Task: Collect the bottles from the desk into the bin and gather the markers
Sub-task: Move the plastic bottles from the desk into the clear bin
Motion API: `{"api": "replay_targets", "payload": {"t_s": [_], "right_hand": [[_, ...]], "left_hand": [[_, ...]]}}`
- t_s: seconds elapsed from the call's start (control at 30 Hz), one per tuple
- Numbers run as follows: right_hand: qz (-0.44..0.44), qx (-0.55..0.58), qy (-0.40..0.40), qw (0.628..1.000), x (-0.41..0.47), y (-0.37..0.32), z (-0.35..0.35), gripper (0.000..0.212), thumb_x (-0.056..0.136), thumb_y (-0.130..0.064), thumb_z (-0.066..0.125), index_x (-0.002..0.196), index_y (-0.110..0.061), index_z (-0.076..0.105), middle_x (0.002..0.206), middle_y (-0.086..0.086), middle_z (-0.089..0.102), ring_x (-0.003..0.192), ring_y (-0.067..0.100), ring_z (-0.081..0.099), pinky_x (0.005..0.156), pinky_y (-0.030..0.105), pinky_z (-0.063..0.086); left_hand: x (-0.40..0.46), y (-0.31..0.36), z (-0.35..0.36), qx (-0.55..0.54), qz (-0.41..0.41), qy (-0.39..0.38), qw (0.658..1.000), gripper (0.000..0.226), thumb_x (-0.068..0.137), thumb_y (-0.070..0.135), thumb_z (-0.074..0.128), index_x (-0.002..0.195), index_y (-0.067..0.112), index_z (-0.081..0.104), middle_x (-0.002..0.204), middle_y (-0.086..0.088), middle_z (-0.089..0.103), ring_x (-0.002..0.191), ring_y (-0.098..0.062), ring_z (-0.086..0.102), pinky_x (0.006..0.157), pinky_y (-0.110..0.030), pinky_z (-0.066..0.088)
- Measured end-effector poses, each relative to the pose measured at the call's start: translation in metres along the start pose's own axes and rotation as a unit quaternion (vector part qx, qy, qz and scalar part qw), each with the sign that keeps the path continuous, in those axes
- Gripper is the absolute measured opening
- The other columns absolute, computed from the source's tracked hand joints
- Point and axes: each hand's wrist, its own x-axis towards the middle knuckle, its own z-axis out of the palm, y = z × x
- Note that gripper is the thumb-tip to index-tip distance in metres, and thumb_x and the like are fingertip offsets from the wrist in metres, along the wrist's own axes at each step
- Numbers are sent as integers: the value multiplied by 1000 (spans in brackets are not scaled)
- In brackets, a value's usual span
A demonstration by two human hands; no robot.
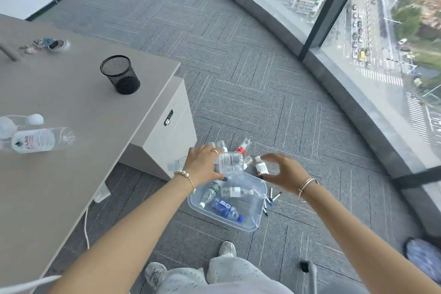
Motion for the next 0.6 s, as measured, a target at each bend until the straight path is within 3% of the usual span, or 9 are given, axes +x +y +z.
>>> {"api": "replay_targets", "payload": {"t_s": [0.27,0.6], "right_hand": [[4,-1,24,1000,-17,16,-12,49,78,-33,67,123,-21,51,126,-2,58,113,16,55,99,31,43],[-26,-11,-6,1000,-2,-29,4,52,77,-41,66,123,-23,50,125,-1,59,110,16,56,96,30,44]], "left_hand": [[18,34,17,13,50,-35,998,91,67,60,69,143,28,29,149,1,35,138,-19,30,114,-48,21],[-6,-12,-3,-8,18,11,1000,89,68,66,64,140,21,36,145,1,41,133,-18,36,107,-36,30]]}}
